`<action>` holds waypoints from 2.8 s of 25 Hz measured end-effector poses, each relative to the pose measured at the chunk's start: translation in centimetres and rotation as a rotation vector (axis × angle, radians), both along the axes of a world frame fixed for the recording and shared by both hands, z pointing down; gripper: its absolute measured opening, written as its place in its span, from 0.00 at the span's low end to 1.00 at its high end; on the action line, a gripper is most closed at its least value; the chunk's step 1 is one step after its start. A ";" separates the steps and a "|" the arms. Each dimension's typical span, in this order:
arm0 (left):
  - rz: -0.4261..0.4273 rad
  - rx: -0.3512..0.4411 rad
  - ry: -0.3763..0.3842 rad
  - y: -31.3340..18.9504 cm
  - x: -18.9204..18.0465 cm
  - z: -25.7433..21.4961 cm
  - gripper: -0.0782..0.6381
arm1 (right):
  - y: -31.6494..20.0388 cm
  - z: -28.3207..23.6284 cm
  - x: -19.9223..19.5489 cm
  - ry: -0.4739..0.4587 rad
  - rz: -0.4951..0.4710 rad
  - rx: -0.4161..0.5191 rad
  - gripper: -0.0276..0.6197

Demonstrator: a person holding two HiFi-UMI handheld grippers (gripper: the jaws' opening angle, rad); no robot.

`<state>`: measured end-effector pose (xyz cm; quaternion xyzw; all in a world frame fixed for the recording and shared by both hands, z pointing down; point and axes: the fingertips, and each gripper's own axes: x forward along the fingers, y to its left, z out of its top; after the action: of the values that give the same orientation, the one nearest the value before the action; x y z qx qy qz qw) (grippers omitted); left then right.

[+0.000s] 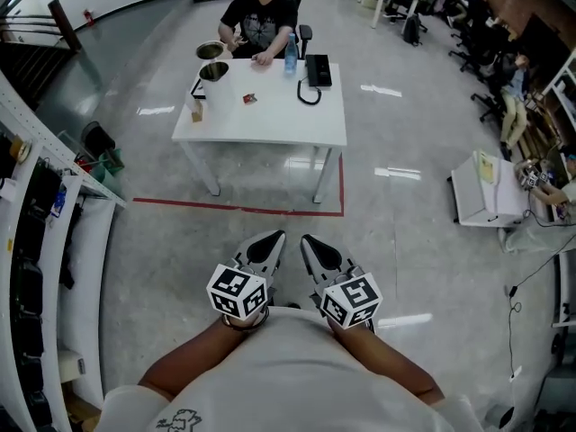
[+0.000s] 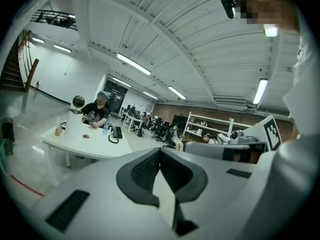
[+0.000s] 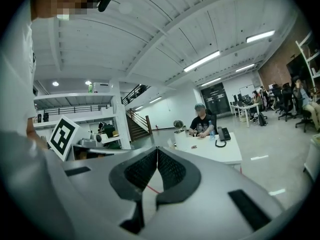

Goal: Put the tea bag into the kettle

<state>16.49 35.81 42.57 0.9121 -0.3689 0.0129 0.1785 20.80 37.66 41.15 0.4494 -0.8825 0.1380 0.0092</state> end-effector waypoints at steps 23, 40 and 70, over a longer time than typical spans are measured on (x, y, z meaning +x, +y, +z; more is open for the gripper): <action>0.038 -0.059 -0.008 -18.3 -4.6 1.8 0.12 | -17.9 1.9 -5.8 0.000 -0.004 -0.064 0.06; 0.045 -0.051 0.012 -33.9 -14.8 0.6 0.12 | -33.2 1.4 -16.3 0.006 -0.011 -0.084 0.06; -0.072 -0.097 -0.005 -48.8 -14.6 2.8 0.12 | -49.4 2.4 -15.9 0.020 -0.144 -0.095 0.06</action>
<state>1.93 -13.02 45.41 0.8886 -0.4007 0.0266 0.2217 4.94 -11.77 43.56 0.3852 -0.9049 0.1743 0.0492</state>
